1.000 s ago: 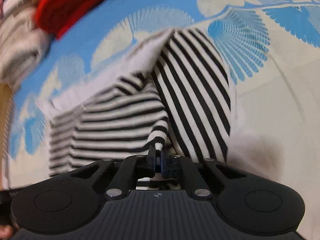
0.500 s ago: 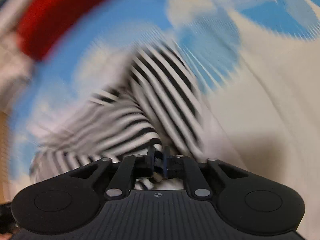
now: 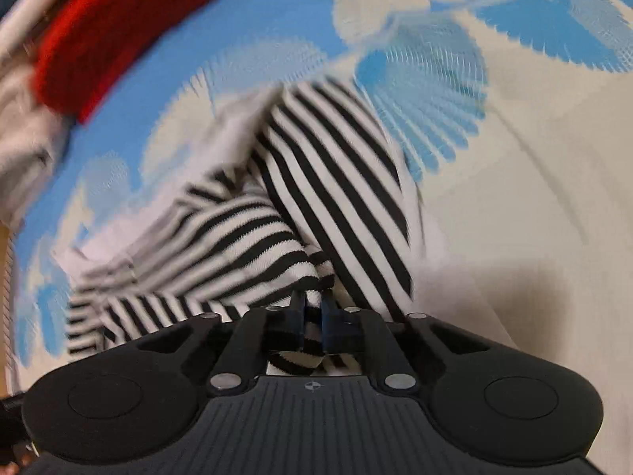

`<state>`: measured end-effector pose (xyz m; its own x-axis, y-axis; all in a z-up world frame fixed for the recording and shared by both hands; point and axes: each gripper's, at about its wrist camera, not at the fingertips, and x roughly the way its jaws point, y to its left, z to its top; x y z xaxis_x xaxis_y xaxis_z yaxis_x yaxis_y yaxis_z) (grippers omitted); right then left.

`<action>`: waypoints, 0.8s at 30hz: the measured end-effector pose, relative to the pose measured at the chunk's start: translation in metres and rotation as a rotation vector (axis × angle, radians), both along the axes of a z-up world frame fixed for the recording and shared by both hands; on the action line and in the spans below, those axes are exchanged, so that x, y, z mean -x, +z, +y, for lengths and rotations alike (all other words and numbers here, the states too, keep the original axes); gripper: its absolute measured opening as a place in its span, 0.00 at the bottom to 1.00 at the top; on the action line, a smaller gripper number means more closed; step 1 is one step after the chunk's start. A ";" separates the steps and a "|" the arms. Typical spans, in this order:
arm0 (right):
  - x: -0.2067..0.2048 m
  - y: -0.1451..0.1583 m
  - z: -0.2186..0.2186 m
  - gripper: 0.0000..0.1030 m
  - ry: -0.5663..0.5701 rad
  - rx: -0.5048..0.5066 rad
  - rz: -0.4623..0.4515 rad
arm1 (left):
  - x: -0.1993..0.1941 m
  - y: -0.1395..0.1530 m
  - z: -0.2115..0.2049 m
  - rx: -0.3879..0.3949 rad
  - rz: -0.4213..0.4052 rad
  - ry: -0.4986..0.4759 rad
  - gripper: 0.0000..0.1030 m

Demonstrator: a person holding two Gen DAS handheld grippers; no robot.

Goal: Fold small clothes

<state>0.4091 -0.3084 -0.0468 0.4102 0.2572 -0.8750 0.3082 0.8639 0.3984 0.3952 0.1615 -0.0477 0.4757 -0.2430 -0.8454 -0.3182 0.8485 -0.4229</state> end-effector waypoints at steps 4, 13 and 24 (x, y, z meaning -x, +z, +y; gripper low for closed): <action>-0.005 0.005 0.004 0.06 0.043 0.110 -0.056 | 0.003 -0.030 -0.009 -0.011 0.185 -0.023 0.02; -0.002 0.023 0.018 0.25 0.090 0.215 -0.109 | -0.001 0.025 -0.032 -0.151 -0.165 -0.130 0.08; -0.009 -0.013 0.022 0.23 0.098 0.062 0.055 | -0.023 -0.023 -0.016 -0.178 0.039 -0.019 0.03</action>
<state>0.4181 -0.2859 -0.0602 0.3363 0.2388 -0.9110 0.2410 0.9133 0.3284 0.4182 0.1459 -0.0711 0.4385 -0.0963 -0.8935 -0.3142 0.9151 -0.2529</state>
